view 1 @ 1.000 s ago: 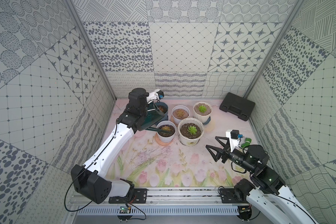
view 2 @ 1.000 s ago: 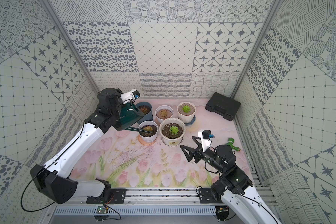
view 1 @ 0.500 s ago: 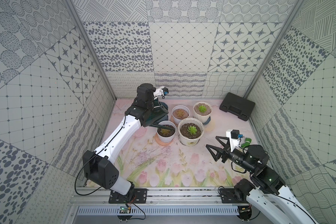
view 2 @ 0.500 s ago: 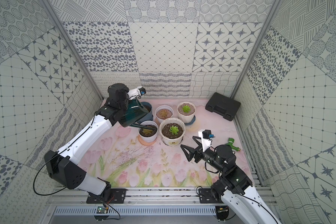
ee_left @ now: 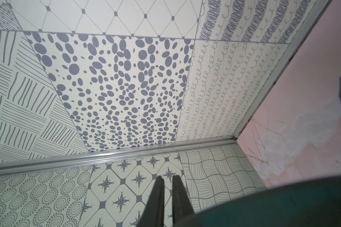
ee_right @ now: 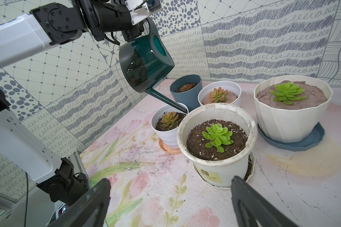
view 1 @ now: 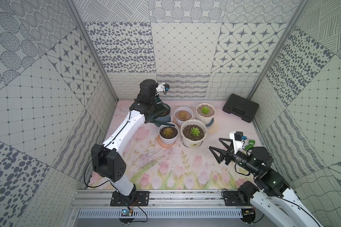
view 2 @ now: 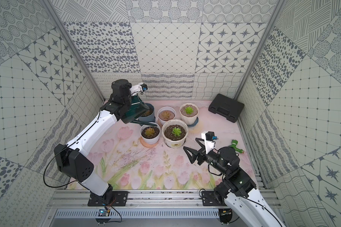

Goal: Water the succulent around the soil edge
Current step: Water the soil of the potted plant with water.

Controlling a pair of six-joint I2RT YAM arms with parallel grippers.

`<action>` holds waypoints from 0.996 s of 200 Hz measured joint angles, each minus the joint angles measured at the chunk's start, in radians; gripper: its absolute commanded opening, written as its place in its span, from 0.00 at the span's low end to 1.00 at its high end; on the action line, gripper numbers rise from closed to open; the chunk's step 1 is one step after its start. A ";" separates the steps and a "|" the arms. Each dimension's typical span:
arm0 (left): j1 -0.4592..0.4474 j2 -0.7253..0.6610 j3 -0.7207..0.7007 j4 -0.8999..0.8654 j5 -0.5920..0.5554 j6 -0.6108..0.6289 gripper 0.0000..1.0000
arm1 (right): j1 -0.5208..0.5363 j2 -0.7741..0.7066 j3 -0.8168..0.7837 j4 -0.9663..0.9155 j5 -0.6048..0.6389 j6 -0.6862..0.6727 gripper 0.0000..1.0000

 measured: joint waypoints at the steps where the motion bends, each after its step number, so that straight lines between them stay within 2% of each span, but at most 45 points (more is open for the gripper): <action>1: 0.001 0.000 0.000 0.000 -0.001 0.000 0.00 | 0.000 0.000 0.000 0.000 0.000 0.000 0.97; 137: 0.076 -0.060 -0.043 0.006 -0.043 0.011 0.00 | 0.000 -0.035 -0.020 0.010 -0.038 0.000 0.97; 199: 0.092 -0.112 -0.106 0.026 -0.054 0.044 0.00 | 0.000 -0.039 -0.021 0.016 -0.050 0.000 0.97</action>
